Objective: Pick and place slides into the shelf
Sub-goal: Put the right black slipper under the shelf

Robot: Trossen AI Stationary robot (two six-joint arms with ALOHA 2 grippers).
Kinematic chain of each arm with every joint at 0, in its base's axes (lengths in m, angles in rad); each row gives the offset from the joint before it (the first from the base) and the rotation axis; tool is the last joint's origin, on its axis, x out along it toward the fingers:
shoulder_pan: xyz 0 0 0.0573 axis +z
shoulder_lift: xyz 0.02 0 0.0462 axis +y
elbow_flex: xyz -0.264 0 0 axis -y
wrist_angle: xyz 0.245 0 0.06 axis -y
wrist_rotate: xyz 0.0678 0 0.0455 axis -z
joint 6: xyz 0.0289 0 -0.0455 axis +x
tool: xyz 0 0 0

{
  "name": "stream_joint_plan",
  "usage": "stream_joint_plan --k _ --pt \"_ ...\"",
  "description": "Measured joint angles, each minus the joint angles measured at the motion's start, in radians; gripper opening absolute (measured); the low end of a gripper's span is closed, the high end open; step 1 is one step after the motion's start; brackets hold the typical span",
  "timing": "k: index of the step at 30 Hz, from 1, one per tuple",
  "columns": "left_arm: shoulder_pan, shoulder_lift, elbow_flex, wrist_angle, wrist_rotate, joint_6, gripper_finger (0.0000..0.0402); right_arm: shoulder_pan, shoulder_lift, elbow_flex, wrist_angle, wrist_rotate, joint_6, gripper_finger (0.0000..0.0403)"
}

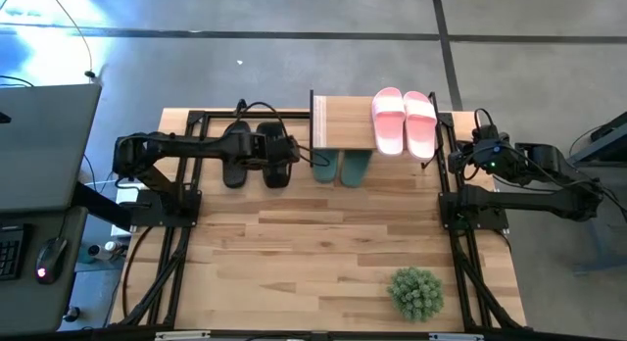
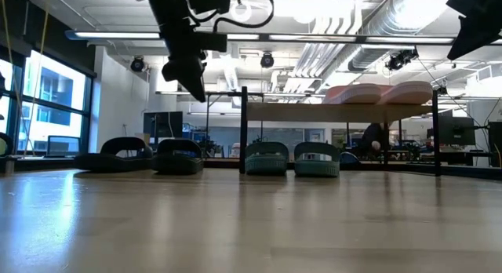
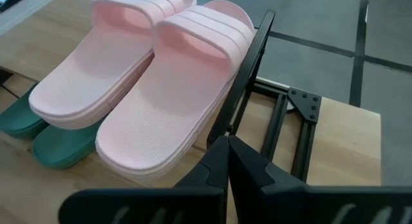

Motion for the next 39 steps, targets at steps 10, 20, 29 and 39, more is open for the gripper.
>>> stream_joint_plan --k 10,20,29,39 --pt "0.002 0.008 -0.001 -0.040 -0.002 -0.053 0.0145 0.000 0.000 0.000 0.000 -0.027 0.000 0.0000" --pt "0.096 0.020 -0.130 0.095 -0.017 0.027 0.0182 0.000 0.000 0.000 0.000 0.005 -0.027 0.0000" --pt "0.231 0.020 -0.228 0.199 0.011 0.089 0.0170 0.000 0.000 0.000 0.000 0.017 -0.035 0.0000" --pt "0.259 0.022 -0.282 0.293 0.085 0.170 0.0170 0.000 0.000 0.000 0.000 0.021 -0.036 0.0000"
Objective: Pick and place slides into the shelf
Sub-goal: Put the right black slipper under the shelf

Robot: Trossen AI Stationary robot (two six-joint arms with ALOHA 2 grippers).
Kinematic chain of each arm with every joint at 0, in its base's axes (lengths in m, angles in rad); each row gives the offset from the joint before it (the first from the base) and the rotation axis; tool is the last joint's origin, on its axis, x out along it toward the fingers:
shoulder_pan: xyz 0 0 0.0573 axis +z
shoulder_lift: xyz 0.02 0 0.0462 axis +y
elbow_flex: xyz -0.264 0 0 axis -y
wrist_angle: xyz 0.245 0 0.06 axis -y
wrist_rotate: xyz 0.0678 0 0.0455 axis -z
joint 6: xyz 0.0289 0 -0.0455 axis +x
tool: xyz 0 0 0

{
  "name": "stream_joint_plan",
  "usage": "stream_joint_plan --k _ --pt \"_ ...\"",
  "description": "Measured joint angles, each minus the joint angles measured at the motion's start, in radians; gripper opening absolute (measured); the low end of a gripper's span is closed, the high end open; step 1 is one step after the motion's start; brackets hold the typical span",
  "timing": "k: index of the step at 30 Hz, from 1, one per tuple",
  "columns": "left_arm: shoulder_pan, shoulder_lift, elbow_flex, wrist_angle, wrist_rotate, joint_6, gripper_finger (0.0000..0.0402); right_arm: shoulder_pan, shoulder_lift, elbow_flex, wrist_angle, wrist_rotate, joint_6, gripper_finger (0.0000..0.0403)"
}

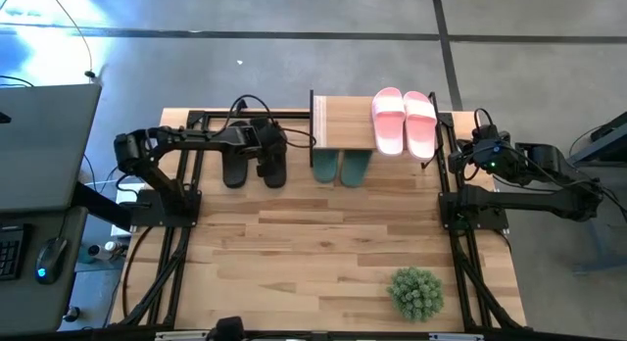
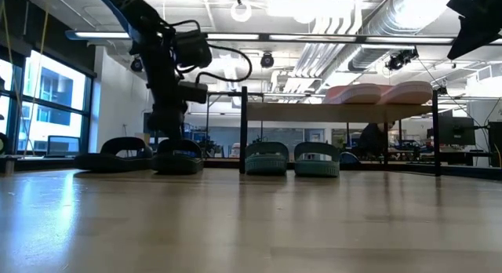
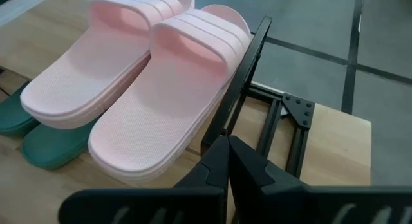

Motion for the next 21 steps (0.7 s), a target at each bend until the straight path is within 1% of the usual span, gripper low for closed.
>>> stream_joint_plan --k 3,6,11,15,18,21 --pt "0.003 0.013 -0.001 0.015 -0.007 0.022 0.0170 0.000 0.000 0.000 0.000 0.000 0.001 0.0000" --pt "0.014 0.048 0.002 0.058 -0.051 0.044 0.0170 0.000 0.000 0.000 0.000 0.000 0.001 0.0000" --pt "0.021 0.106 0.000 0.097 -0.188 0.046 0.0170 0.000 0.000 0.000 0.000 -0.002 0.002 0.0000" --pt "0.020 0.128 0.001 0.130 -0.245 0.044 0.0169 0.000 0.000 0.000 0.000 -0.005 0.002 0.0000" --pt "0.020 0.129 0.001 0.136 -0.248 0.043 0.0151 0.000 0.000 0.000 0.000 -0.005 0.002 0.0000" --pt "0.020 0.129 0.001 0.140 -0.248 0.043 0.0108 0.000 0.000 0.000 0.000 -0.006 0.001 0.0000"
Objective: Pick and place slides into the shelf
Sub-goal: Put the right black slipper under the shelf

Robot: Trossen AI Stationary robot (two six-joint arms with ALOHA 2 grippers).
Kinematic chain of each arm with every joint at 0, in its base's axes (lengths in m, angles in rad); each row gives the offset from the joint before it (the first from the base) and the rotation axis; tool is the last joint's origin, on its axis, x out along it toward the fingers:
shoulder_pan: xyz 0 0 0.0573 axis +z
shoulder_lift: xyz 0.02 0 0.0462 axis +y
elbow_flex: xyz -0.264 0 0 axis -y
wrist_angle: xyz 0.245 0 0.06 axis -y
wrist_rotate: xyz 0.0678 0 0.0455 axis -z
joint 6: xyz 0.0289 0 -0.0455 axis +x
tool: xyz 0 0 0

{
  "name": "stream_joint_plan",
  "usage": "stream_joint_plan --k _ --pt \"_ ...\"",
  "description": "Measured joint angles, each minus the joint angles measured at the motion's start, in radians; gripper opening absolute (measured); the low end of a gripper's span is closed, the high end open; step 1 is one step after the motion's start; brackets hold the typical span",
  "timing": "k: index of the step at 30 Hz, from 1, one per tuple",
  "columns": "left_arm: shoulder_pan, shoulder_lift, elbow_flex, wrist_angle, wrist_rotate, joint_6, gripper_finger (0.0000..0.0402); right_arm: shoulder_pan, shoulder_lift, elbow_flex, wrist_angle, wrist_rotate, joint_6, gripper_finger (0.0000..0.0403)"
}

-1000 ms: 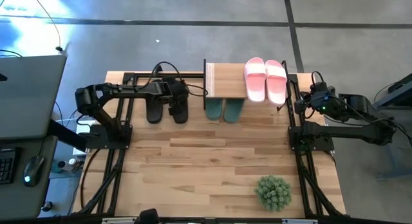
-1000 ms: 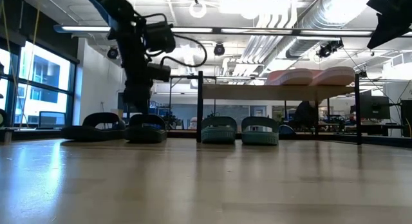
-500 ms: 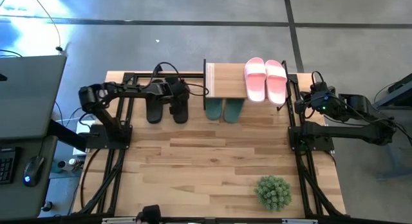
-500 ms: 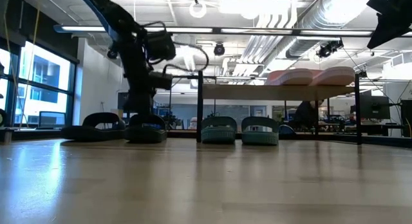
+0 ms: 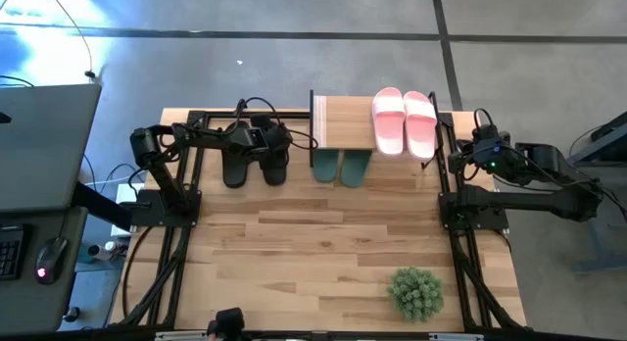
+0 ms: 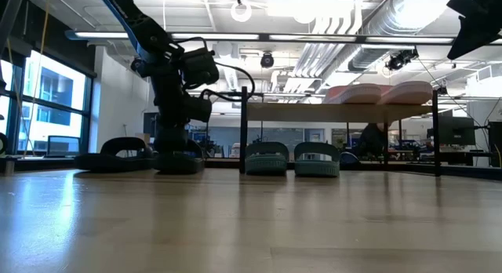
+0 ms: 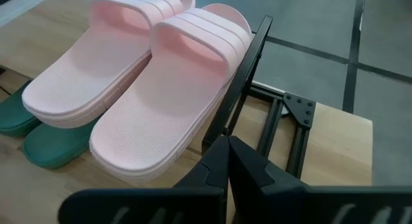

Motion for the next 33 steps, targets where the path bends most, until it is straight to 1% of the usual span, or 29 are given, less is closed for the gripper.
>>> stream_joint_plan --k 4,5,6,9,13,18,20,26,29,33 --pt "0.000 0.000 0.000 0.005 -0.003 0.000 0.0025 0.000 0.000 0.000 0.000 -0.006 0.000 0.0000" --pt "0.000 -0.001 0.000 0.007 -0.003 -0.004 0.0014 0.000 0.000 0.000 0.000 -0.006 0.000 0.0000" --pt "0.000 -0.001 0.000 0.010 -0.004 -0.006 0.0011 0.000 0.000 0.000 0.000 -0.006 0.000 0.0000" --pt "0.000 -0.001 0.000 0.015 -0.008 -0.007 0.0018 0.000 0.000 0.000 0.000 -0.006 -0.001 0.0000" --pt "-0.016 -0.001 0.000 0.014 -0.036 -0.024 0.0007 0.000 0.000 0.000 0.000 -0.006 -0.010 0.0000" --pt "-0.073 -0.040 0.020 -0.057 -0.061 -0.075 0.0004 0.000 0.000 0.000 0.000 -0.006 -0.011 0.0000" --pt "-0.110 -0.069 0.036 -0.110 -0.079 -0.098 0.0004 0.000 0.000 0.000 0.000 -0.006 -0.011 0.0000" --pt "-0.255 -0.192 0.094 -0.268 -0.181 -0.187 0.0002 0.000 0.000 0.000 0.000 -0.006 -0.011 0.0000" --pt "-0.340 -0.261 0.137 -0.337 -0.198 -0.234 0.0002 0.000 0.000 0.000 0.000 -0.006 -0.011 0.0000" --pt "-0.453 -0.334 0.196 -0.339 -0.189 -0.249 0.0001 0.000 0.000 0.000 0.000 -0.005 -0.011 0.0000"
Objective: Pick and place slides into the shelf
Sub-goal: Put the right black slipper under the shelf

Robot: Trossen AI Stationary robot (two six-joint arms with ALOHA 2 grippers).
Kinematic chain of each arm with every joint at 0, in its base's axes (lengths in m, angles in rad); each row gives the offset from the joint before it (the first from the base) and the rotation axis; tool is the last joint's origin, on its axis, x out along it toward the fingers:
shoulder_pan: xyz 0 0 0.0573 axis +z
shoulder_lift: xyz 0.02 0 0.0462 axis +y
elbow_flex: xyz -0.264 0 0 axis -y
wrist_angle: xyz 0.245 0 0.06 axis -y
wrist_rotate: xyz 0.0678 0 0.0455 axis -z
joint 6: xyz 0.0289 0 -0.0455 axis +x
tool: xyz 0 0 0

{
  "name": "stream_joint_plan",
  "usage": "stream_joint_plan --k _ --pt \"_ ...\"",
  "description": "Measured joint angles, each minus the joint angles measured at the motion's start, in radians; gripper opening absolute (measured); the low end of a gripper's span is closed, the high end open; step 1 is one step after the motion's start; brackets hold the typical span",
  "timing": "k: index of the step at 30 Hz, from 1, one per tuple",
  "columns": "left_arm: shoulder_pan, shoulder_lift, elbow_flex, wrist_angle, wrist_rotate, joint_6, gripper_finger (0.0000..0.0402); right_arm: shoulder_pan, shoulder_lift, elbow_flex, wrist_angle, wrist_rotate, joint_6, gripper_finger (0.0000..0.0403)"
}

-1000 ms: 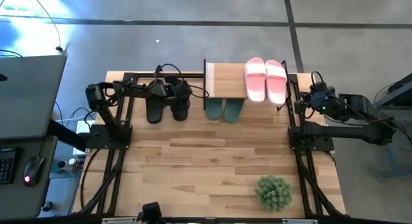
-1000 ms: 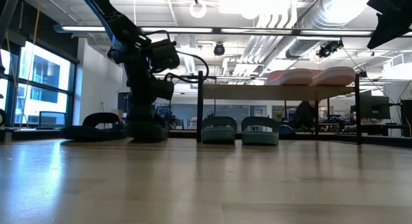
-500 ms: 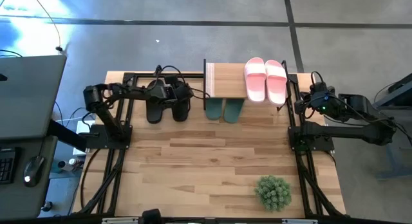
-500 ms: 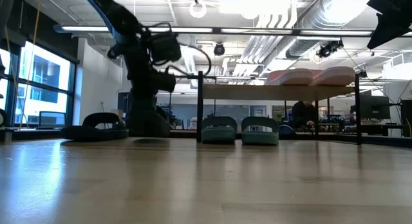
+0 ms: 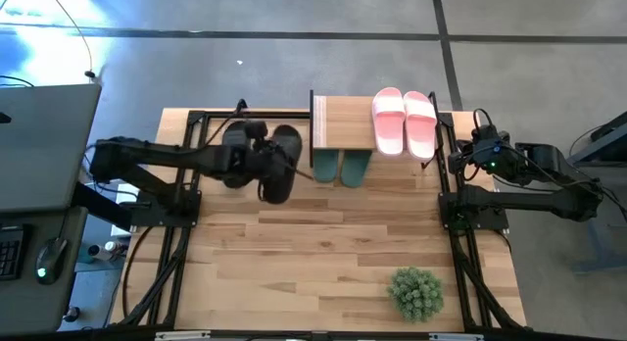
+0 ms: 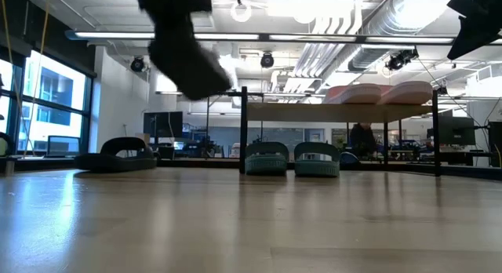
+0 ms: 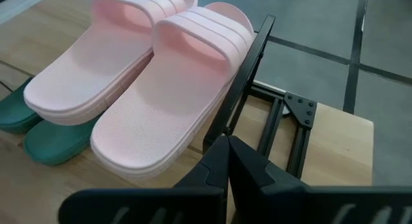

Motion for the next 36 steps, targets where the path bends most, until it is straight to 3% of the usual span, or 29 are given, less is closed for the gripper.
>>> stream_joint_plan --k 7,12,15,23,28,36 --pt "-0.156 -0.021 0.137 0.064 0.030 0.030 0.0001 0.000 0.000 0.000 0.000 0.001 0.000 0.0000" --pt "-0.205 -0.009 0.168 0.252 0.100 0.166 0.0001 0.000 0.000 0.000 0.000 0.001 0.000 0.0000" --pt "-0.203 0.001 0.168 0.377 0.176 0.238 0.0001 0.000 0.000 0.000 0.000 0.000 0.000 0.0000" --pt "-0.127 0.097 0.168 0.576 0.231 0.324 0.0000 0.000 0.000 0.000 0.000 -0.004 0.000 0.0000" --pt "-0.067 0.190 0.176 0.623 0.316 0.332 0.0000 0.000 0.000 0.000 0.000 -0.004 0.014 0.0000" --pt "-0.016 0.368 0.318 0.606 0.377 0.340 0.0000 0.000 0.000 0.000 0.000 -0.004 0.019 0.0000"
